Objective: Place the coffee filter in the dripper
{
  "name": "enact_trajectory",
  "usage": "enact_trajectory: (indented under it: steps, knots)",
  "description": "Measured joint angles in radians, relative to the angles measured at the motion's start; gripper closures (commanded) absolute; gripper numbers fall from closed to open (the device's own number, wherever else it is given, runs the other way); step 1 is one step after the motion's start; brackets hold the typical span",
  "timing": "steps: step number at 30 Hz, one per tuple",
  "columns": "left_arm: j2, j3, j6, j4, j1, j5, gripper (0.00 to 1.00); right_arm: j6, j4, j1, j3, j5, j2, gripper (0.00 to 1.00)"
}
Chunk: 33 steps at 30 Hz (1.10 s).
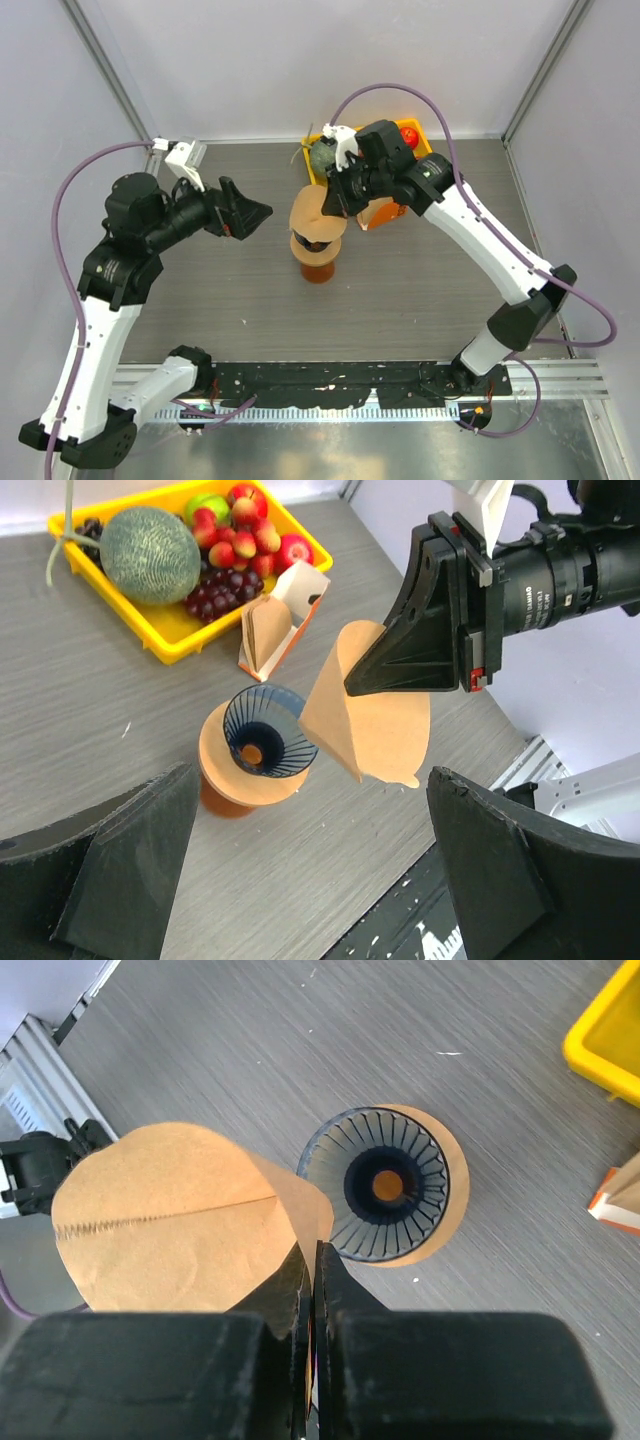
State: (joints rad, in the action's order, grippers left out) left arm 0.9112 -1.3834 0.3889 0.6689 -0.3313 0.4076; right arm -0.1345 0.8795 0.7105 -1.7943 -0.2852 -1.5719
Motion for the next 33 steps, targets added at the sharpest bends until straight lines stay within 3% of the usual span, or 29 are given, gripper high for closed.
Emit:
enact_trajectory:
  steps: [9,25,31,32,33]
  knots:
    - [0.015,0.026,0.015,0.005,0.013,0.005,0.0,0.063,0.1,-0.031,-0.148,-0.105,-0.173,0.95]
    - [-0.006,0.037,0.023,0.006,0.026,0.004,0.01,0.112,0.142,-0.051,-0.153,-0.101,-0.239,0.93]
    - [-0.008,0.04,0.022,0.007,0.028,0.003,0.0,0.133,0.139,-0.053,-0.153,-0.094,-0.286,0.6]
    - [-0.011,0.04,0.021,0.007,0.03,0.001,0.0,0.134,0.139,-0.053,-0.153,-0.092,-0.293,0.46]
    - [-0.013,0.04,0.02,0.008,0.031,0.0,0.01,0.134,0.14,-0.053,-0.153,-0.091,-0.299,0.4]
